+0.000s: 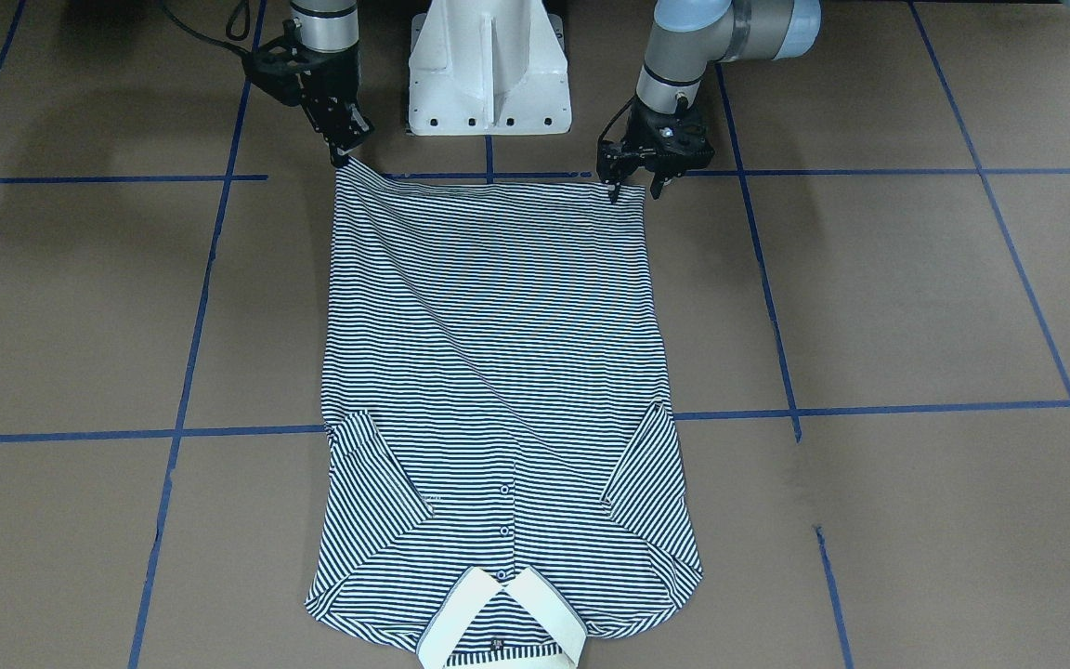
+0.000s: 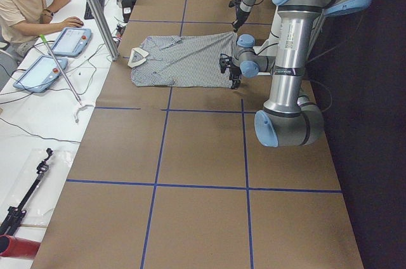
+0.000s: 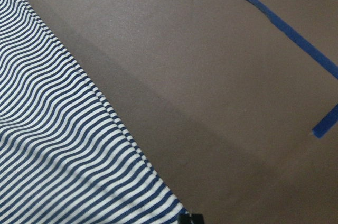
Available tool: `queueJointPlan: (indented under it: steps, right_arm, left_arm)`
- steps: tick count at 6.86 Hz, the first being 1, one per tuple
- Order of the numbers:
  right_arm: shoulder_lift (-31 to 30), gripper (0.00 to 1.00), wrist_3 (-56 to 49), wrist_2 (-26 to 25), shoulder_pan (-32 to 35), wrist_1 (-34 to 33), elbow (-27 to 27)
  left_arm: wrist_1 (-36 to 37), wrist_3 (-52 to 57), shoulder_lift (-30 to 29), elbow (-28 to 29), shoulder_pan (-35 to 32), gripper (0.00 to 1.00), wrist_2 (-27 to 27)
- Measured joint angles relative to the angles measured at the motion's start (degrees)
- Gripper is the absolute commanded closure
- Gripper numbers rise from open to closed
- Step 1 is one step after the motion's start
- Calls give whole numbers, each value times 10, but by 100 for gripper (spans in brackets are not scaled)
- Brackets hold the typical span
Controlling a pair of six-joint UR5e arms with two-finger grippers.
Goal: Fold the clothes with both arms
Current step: 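Grasp both hem corners nearest the robot with both grippers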
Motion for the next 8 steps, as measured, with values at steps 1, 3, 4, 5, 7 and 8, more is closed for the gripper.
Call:
queueJointPlan:
  steps: [1, 3, 4, 5, 7, 8]
  right_arm:
    - [0, 100, 0, 0, -1, 0, 0]
    - [0, 100, -1, 0, -1, 0, -1]
    - [0, 100, -1, 0, -1, 0, -1]
    - [0, 100, -1, 0, -1, 0, -1]
    - [0, 100, -1, 0, -1, 0, 0]
    - [0, 100, 0, -1, -1, 0, 1]
  left_arm:
    - [2, -6, 2, 0, 5, 32, -3]
    - [3, -10, 3, 3, 9, 79, -4]
    - [4, -10, 3, 2, 9, 100, -4]
    - [4, -10, 3, 1, 10, 100, -4]
    - [4, -9, 2, -6, 10, 100, -5]
    - [4, -9, 1, -13, 11, 100, -5]
